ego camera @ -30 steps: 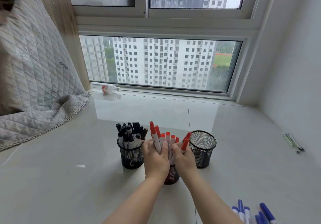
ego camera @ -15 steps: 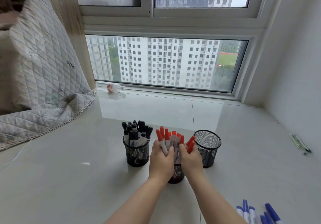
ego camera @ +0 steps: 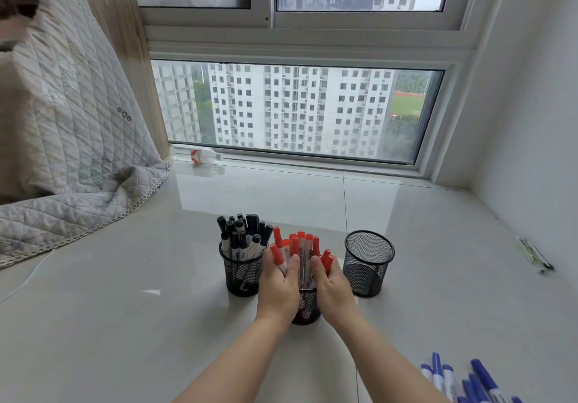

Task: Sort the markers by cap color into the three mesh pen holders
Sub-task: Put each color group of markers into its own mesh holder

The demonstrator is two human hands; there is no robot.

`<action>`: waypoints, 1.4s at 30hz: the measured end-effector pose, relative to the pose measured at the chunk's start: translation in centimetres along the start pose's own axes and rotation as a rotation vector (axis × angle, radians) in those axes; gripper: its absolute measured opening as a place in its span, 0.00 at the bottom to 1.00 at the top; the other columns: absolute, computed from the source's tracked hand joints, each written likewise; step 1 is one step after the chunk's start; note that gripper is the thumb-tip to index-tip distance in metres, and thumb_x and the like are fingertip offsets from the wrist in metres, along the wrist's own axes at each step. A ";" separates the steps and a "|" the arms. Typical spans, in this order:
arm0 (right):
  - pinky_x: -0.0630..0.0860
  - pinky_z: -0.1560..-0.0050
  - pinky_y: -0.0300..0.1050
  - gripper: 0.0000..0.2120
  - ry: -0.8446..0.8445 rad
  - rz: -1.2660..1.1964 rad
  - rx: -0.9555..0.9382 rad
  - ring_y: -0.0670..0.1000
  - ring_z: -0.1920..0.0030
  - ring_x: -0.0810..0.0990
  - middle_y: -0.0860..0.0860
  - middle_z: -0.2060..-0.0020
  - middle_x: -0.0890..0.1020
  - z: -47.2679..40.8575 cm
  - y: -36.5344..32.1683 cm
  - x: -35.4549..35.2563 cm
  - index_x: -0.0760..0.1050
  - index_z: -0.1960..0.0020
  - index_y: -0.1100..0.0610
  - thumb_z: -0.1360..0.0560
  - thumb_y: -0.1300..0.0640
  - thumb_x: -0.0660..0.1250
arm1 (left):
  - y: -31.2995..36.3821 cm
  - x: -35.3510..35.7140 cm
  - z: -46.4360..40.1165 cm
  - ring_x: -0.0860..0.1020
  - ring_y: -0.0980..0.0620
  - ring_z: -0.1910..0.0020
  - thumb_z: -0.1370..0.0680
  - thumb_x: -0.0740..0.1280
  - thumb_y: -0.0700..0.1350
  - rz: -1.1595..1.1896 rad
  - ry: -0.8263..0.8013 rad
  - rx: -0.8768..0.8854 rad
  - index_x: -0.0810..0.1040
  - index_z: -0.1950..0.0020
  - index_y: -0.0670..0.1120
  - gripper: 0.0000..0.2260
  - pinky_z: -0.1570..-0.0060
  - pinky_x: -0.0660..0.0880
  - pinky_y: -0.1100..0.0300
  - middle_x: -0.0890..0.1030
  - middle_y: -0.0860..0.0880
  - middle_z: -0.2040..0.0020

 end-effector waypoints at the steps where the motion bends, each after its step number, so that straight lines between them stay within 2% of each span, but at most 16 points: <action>1: 0.68 0.59 0.25 0.05 0.027 0.011 0.001 0.34 0.56 0.76 0.39 0.57 0.78 0.1 0.0 -0.1 0.69 0.55 0.43 0.21 0.48 0.57 | 0.0 0.1 0.2 0.75 0.69 0.49 0.20 0.60 0.46 -0.009 -0.012 0.010 0.67 0.47 0.58 0.07 0.51 0.66 0.77 0.77 0.63 0.50; 4: 0.68 0.65 0.24 0.06 0.088 0.022 0.009 0.31 0.63 0.74 0.38 0.61 0.76 0.5 0.0 -0.5 0.66 0.56 0.46 0.20 0.52 0.56 | -0.6 0.2 0.6 0.73 0.66 0.51 0.19 0.57 0.44 -0.039 -0.020 -0.025 0.64 0.45 0.56 0.07 0.57 0.62 0.83 0.74 0.62 0.52; 8: 0.66 0.60 0.43 0.03 0.080 0.070 0.038 0.44 0.61 0.75 0.41 0.62 0.76 0.5 -0.1 -0.4 0.64 0.52 0.48 0.20 0.53 0.54 | -1.2 -0.1 0.5 0.72 0.60 0.63 0.20 0.59 0.42 -0.077 -0.049 -0.162 0.59 0.43 0.51 0.10 0.67 0.66 0.73 0.71 0.55 0.64; 11: 0.66 0.60 0.44 0.03 0.032 0.114 0.037 0.46 0.59 0.76 0.42 0.61 0.76 0.6 -0.4 -0.4 0.64 0.50 0.50 0.20 0.52 0.54 | -0.9 -0.5 0.8 0.74 0.60 0.59 0.21 0.61 0.45 -0.115 -0.090 -0.175 0.59 0.43 0.53 0.13 0.61 0.67 0.65 0.73 0.57 0.60; 14: 0.67 0.59 0.39 0.03 0.021 0.102 0.051 0.44 0.56 0.76 0.38 0.58 0.76 1.1 -0.8 -1.1 0.65 0.47 0.48 0.20 0.50 0.54 | 0.1 -1.4 1.4 0.73 0.57 0.51 0.21 0.62 0.48 -0.163 -0.056 -0.162 0.62 0.40 0.53 0.13 0.50 0.66 0.63 0.74 0.57 0.50; 17: 0.68 0.54 0.41 0.06 0.014 0.084 0.090 0.48 0.53 0.77 0.43 0.56 0.76 2.0 -1.2 -2.2 0.66 0.45 0.50 0.20 0.50 0.56 | 1.3 -2.2 2.3 0.71 0.57 0.48 0.22 0.62 0.46 -0.246 -0.005 -0.144 0.64 0.35 0.49 0.16 0.50 0.65 0.63 0.73 0.54 0.46; 20: 0.72 0.51 0.47 0.05 -0.035 0.095 0.151 0.50 0.56 0.79 0.49 0.55 0.78 3.6 -1.1 -3.7 0.68 0.50 0.50 0.21 0.50 0.56 | 2.5 -2.8 4.3 0.71 0.53 0.44 0.23 0.63 0.42 -0.284 0.070 -0.116 0.65 0.34 0.46 0.18 0.50 0.64 0.65 0.71 0.50 0.41; 22: 0.72 0.57 0.44 0.06 -0.056 0.088 0.165 0.48 0.59 0.78 0.51 0.57 0.80 5.1 -1.1 -5.1 0.69 0.55 0.49 0.21 0.51 0.57 | 3.3 -3.7 5.9 0.68 0.48 0.38 0.24 0.64 0.39 -0.286 0.175 -0.085 0.65 0.34 0.41 0.20 0.43 0.63 0.64 0.69 0.44 0.37; 24: 0.70 0.62 0.40 0.06 -0.060 0.101 0.178 0.49 0.60 0.78 0.51 0.59 0.80 6.9 -0.7 -6.9 0.70 0.55 0.50 0.21 0.52 0.57 | 3.7 -4.3 7.5 0.68 0.44 0.39 0.27 0.65 0.35 -0.310 0.258 -0.065 0.68 0.36 0.38 0.20 0.40 0.64 0.60 0.69 0.41 0.39; 26: 0.70 0.63 0.39 0.07 -0.040 0.125 0.189 0.49 0.61 0.79 0.51 0.60 0.81 8.9 0.0 -9.3 0.72 0.54 0.52 0.21 0.53 0.58 | 3.8 -4.1 9.1 0.72 0.44 0.46 0.27 0.65 0.34 -0.308 0.265 -0.072 0.70 0.40 0.40 0.17 0.48 0.68 0.58 0.70 0.41 0.43; 28: 0.70 0.64 0.38 0.07 0.003 0.143 0.206 0.49 0.61 0.79 0.52 0.61 0.81 10.7 0.8 -12.0 0.73 0.54 0.55 0.21 0.55 0.58 | 3.5 -2.9 10.4 0.74 0.45 0.54 0.27 0.63 0.36 -0.295 0.194 -0.110 0.71 0.44 0.43 0.12 0.55 0.68 0.58 0.71 0.45 0.47; 30: 0.70 0.64 0.39 0.08 0.074 0.134 0.230 0.50 0.61 0.79 0.52 0.62 0.81 12.5 1.5 -15.0 0.75 0.55 0.56 0.21 0.56 0.58 | 3.4 -1.0 11.8 0.74 0.47 0.55 0.26 0.63 0.36 -0.273 0.088 -0.123 0.71 0.47 0.46 0.09 0.55 0.68 0.59 0.73 0.47 0.49; 34: 0.74 0.55 0.47 0.12 0.226 0.150 0.248 0.53 0.59 0.79 0.52 0.65 0.81 15.3 2.1 -20.5 0.77 0.60 0.54 0.22 0.57 0.58 | 3.6 3.2 14.6 0.74 0.52 0.58 0.26 0.62 0.38 -0.286 -0.108 -0.097 0.71 0.49 0.50 0.09 0.54 0.71 0.57 0.76 0.50 0.52; 37: 0.72 0.59 0.44 0.11 0.280 0.268 0.232 0.51 0.60 0.79 0.49 0.65 0.81 17.1 2.5 -23.5 0.77 0.60 0.53 0.23 0.55 0.59 | 3.6 6.5 16.4 0.73 0.60 0.61 0.24 0.62 0.42 -0.371 -0.281 -0.076 0.70 0.48 0.52 0.07 0.59 0.69 0.60 0.75 0.54 0.54; 40: 0.68 0.65 0.39 0.09 0.328 0.371 0.230 0.48 0.61 0.77 0.47 0.64 0.80 18.5 3.3 -25.8 0.76 0.59 0.52 0.23 0.56 0.60 | 3.0 9.3 17.8 0.75 0.58 0.58 0.24 0.62 0.46 -0.458 -0.421 -0.100 0.70 0.44 0.51 0.09 0.57 0.69 0.61 0.75 0.55 0.52; 42: 0.68 0.63 0.40 0.07 0.394 0.420 0.241 0.50 0.57 0.77 0.48 0.61 0.80 19.2 3.9 -27.2 0.76 0.57 0.53 0.23 0.57 0.60 | 2.6 10.8 18.5 0.75 0.55 0.53 0.24 0.62 0.47 -0.503 -0.474 -0.132 0.70 0.41 0.50 0.11 0.53 0.71 0.60 0.75 0.54 0.48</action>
Point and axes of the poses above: each hand's wrist, its own z-axis away from the middle knuckle, its own x-axis out of the palm, y = z × x, the point moved 8 cm from there along -z, towards the middle knuckle
